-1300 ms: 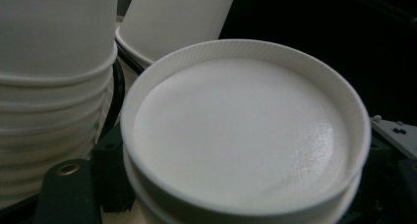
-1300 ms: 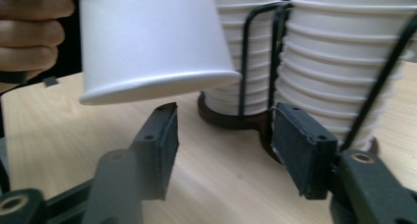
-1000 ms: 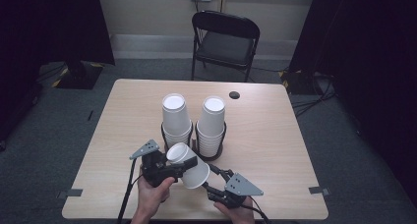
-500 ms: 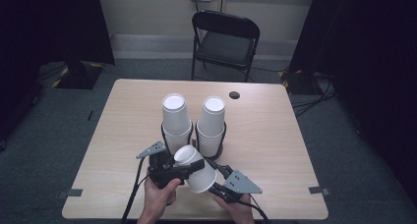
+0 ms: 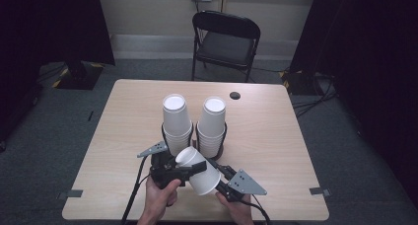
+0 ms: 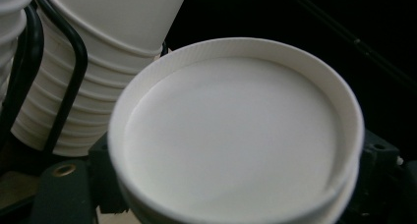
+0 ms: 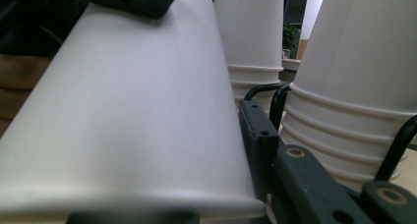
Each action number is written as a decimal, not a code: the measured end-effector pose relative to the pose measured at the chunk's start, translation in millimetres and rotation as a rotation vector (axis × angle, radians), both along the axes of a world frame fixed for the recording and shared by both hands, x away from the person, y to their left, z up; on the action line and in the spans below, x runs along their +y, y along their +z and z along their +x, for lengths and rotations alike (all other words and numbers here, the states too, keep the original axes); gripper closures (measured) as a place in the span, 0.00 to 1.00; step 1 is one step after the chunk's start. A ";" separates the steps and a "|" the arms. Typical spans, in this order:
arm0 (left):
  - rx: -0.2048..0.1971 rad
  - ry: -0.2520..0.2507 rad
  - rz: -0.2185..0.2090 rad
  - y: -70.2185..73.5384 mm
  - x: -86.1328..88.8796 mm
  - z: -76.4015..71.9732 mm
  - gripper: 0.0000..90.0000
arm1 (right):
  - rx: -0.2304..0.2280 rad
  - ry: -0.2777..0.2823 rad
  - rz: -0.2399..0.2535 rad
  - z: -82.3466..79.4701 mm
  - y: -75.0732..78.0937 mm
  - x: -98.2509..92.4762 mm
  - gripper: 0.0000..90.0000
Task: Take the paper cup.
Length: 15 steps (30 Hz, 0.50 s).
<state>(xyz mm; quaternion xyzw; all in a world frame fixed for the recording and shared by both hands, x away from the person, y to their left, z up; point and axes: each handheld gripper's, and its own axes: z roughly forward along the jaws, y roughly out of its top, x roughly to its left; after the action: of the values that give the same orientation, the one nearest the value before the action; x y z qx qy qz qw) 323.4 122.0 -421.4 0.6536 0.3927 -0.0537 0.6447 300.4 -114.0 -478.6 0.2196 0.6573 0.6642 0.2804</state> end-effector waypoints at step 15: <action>-0.047 0.009 0.019 -3.3 9.8 0.1 0.13 | -0.012 0.005 -0.006 -4.5 2.7 -2.6 0.94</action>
<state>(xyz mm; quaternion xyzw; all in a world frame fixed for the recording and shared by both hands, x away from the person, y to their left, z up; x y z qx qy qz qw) 323.5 131.9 -424.7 0.6590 0.3807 -0.0316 0.6479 296.0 -116.6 -475.8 0.2130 0.6584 0.6640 0.2833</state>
